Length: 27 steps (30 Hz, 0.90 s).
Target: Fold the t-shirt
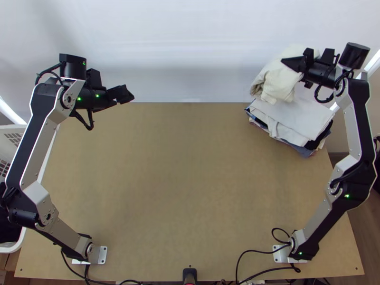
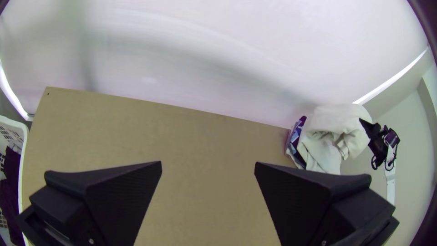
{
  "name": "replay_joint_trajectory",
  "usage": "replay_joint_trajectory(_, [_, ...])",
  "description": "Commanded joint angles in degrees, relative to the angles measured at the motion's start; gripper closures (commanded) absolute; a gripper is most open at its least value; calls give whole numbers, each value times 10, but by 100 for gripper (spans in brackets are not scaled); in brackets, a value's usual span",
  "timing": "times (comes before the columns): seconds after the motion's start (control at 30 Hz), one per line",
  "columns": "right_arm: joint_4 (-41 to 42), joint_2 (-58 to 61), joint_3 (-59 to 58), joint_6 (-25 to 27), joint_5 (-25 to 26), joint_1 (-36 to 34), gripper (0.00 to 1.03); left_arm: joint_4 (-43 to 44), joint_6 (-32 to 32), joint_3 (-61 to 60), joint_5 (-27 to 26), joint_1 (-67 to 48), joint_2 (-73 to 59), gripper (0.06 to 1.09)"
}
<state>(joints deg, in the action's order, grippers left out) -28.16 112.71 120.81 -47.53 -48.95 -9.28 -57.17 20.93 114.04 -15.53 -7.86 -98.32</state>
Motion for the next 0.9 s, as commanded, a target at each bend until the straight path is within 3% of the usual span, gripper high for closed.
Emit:
replay_joint_trajectory(0.0, [-15, 8, 21, 12, -11, -11, 100, -3, -4, -4, 3, 3, 16, 10])
replay_joint_trajectory(0.23, [-103, 11, 21, 65, 12, -44, 100, -3, -4, -5, 3, 5, 16, 10])
replay_joint_trajectory(0.4, [-187, 8, 15, 166, 43, -68, 100, -3, -5, -7, 2, 8, 17, 10])
replay_joint_trajectory(0.5, [-194, 2, 2, 198, 60, -88, 99, -4, -5, -7, 2, 8, 17, 10])
replay_joint_trajectory(0.57, [-194, -5, -12, 220, 89, -98, 77, -4, -6, -8, 1, 8, 17, 9])
replay_joint_trajectory(0.6, [-196, -11, -23, 232, 96, -101, 54, -5, -6, -8, 1, 8, 17, 10])
replay_joint_trajectory(0.63, [-197, -17, -35, 241, 104, -106, 22, -5, -6, -8, 0, 9, 17, 10])
replay_joint_trajectory(0.67, [-202, -21, -43, 249, 114, -111, 1, -6, -7, -8, -1, 9, 17, 10])
replay_joint_trajectory(0.77, [-203, -25, -59, 265, 153, -136, 3, -10, -12, -8, -2, 14, 19, 10])
replay_joint_trajectory(0.87, [-210, -34, -79, 316, 226, -158, 3, -15, -17, -10, -4, 20, 23, 10])
